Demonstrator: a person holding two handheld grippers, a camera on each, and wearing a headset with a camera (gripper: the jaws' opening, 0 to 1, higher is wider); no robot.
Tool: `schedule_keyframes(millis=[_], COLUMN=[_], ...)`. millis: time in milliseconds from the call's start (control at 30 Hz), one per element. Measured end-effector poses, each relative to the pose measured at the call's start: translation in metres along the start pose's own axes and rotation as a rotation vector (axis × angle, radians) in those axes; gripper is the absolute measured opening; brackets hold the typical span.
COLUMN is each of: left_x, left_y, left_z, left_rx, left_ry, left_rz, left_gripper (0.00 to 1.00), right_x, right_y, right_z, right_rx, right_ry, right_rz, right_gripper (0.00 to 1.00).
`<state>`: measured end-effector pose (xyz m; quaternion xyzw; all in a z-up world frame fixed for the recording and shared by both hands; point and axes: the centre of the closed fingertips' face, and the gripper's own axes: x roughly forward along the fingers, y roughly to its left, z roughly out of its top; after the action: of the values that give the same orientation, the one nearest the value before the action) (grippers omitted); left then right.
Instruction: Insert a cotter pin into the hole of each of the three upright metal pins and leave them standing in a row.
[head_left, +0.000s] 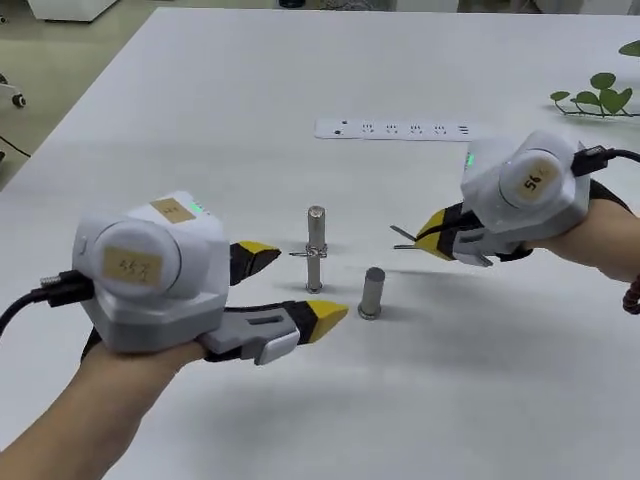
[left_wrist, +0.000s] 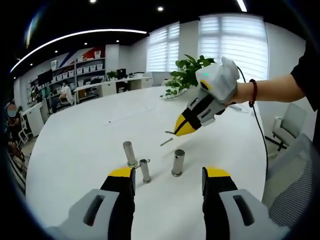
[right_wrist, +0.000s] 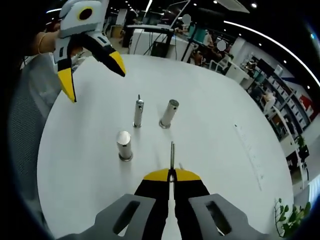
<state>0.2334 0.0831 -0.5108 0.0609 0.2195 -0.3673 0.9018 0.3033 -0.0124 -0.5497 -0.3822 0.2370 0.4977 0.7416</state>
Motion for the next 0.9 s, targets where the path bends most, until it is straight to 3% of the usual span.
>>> schedule_keyframes(millis=[167, 367, 467, 567, 667, 900], left_x=[0.006, 0.012, 0.015, 0.017, 0.018, 0.022], left_y=[0.002, 0.003, 0.003, -0.001, -0.002, -0.004], left_z=[0.011, 0.012, 0.013, 0.014, 0.016, 0.017], left_rx=[-0.025, -0.078, -0.103, -0.181, -0.197, -0.298], left_ry=[-0.01, 0.01, 0.014, 0.01, 0.006, 0.013], left_rz=[-0.017, -0.05, -0.058, -0.086, -0.094, -0.117], left_gripper=[0.45, 0.34, 0.34, 0.32, 0.29, 0.24], right_x=[0.0, -0.004, -0.004, -0.004, -0.004, -0.007], right_y=[0.0, 0.011, 0.017, 0.025, 0.029, 0.038], right_z=[0.006, 0.02, 0.024, 0.029, 0.033, 0.044], right_rx=[-0.031, -0.128, -0.169, -0.217, -0.242, -0.294], right_ry=[-0.026, -0.059, -0.064, -0.072, -0.079, -0.105], right_rz=[-0.005, 0.003, 0.012, 0.026, 0.032, 0.046], right_gripper=[0.0, 0.0, 0.0, 0.0, 0.0, 0.0])
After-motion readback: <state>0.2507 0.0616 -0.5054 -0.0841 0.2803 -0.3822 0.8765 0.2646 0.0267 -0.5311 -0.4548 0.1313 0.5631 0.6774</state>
